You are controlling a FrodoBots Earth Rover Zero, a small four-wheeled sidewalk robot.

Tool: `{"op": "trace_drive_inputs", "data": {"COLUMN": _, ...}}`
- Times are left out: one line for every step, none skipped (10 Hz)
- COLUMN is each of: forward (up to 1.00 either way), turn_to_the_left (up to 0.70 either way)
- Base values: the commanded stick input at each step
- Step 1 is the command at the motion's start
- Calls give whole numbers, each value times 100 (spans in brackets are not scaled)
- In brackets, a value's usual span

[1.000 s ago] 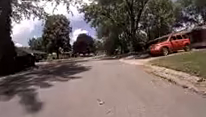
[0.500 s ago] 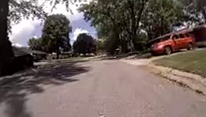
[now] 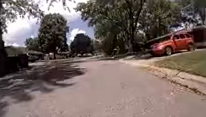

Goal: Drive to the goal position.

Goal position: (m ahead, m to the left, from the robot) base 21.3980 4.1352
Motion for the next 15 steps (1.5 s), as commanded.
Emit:
{"op": "trace_drive_inputs", "data": {"forward": 70, "turn_to_the_left": 0}}
{"op": "trace_drive_inputs", "data": {"forward": 70, "turn_to_the_left": 0}}
{"op": "trace_drive_inputs", "data": {"forward": 70, "turn_to_the_left": 0}}
{"op": "trace_drive_inputs", "data": {"forward": 70, "turn_to_the_left": 0}}
{"op": "trace_drive_inputs", "data": {"forward": 70, "turn_to_the_left": 0}}
{"op": "trace_drive_inputs", "data": {"forward": 70, "turn_to_the_left": 0}}
{"op": "trace_drive_inputs", "data": {"forward": 70, "turn_to_the_left": 0}}
{"op": "trace_drive_inputs", "data": {"forward": 70, "turn_to_the_left": 0}}
{"op": "trace_drive_inputs", "data": {"forward": 70, "turn_to_the_left": 0}}
{"op": "trace_drive_inputs", "data": {"forward": 70, "turn_to_the_left": 0}}
{"op": "trace_drive_inputs", "data": {"forward": 70, "turn_to_the_left": 0}}
{"op": "trace_drive_inputs", "data": {"forward": 70, "turn_to_the_left": 0}}
{"op": "trace_drive_inputs", "data": {"forward": 70, "turn_to_the_left": 0}}
{"op": "trace_drive_inputs", "data": {"forward": 70, "turn_to_the_left": 0}}
{"op": "trace_drive_inputs", "data": {"forward": 70, "turn_to_the_left": 0}}
